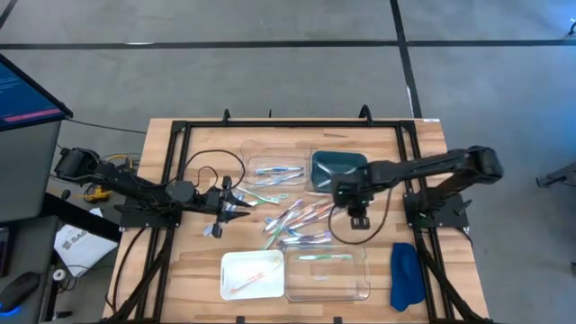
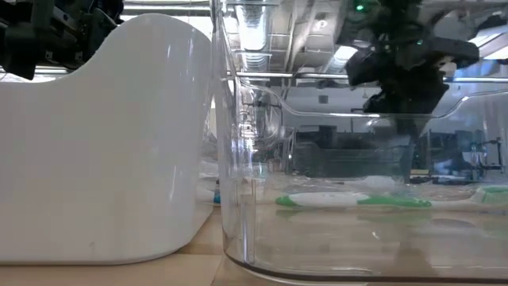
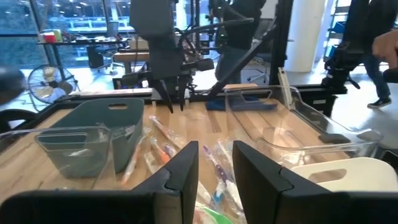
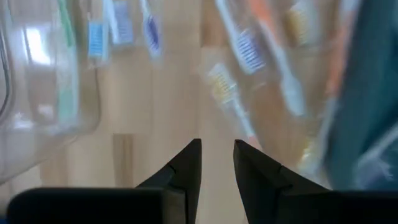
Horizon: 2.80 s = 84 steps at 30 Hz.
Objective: Pick & Place Toothbrushes
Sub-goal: Put the orange toothbrush into the white bin
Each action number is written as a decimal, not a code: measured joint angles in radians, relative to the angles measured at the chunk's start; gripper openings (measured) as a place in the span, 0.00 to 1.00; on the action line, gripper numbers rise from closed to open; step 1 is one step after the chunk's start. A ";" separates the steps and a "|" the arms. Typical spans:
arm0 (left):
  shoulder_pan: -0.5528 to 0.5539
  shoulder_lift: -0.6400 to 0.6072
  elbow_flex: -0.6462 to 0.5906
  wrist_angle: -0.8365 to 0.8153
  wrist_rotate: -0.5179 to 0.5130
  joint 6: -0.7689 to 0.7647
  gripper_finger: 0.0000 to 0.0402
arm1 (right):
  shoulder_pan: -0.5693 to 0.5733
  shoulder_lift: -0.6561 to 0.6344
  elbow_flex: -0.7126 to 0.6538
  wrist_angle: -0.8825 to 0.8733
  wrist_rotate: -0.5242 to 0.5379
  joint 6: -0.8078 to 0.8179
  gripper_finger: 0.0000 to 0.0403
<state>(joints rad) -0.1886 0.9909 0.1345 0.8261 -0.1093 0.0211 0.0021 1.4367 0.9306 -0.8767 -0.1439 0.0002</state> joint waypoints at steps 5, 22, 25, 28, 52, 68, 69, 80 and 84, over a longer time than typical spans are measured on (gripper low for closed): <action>0.011 0.000 0.000 0.000 -0.007 0.000 0.23 | 0.006 -0.138 -0.124 0.143 0.042 0.001 0.22; 0.014 0.000 0.000 -0.008 -0.007 -0.003 0.23 | -0.014 -0.093 -0.219 0.250 0.045 0.050 0.22; 0.014 0.000 0.000 -0.008 -0.007 -0.003 0.23 | -0.027 -0.093 -0.218 0.245 0.045 0.050 0.22; 0.014 0.000 0.000 -0.008 -0.008 -0.003 0.23 | -0.040 -0.096 -0.218 0.244 0.045 0.048 0.22; 0.014 0.000 0.000 -0.016 -0.016 -0.003 0.23 | -0.044 -0.094 -0.218 0.244 0.045 0.016 0.22; 0.014 0.000 0.000 -0.023 -0.018 -0.003 0.23 | -0.003 -0.094 -0.217 0.275 0.044 -0.053 0.22; 0.014 0.000 0.000 -0.023 -0.020 -0.003 0.23 | 0.001 -0.094 -0.217 0.275 0.044 -0.053 0.22; 0.014 0.000 0.000 -0.024 -0.023 -0.003 0.23 | 0.015 -0.094 -0.217 0.271 0.091 -0.029 0.27; 0.014 0.000 0.000 -0.025 -0.023 -0.003 0.23 | 0.016 -0.094 -0.217 0.259 0.100 -0.021 0.36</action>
<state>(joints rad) -0.1745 0.9909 0.1345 0.8013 -0.1318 0.0181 0.0181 1.3426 0.7132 -0.6174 -0.0438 -0.0209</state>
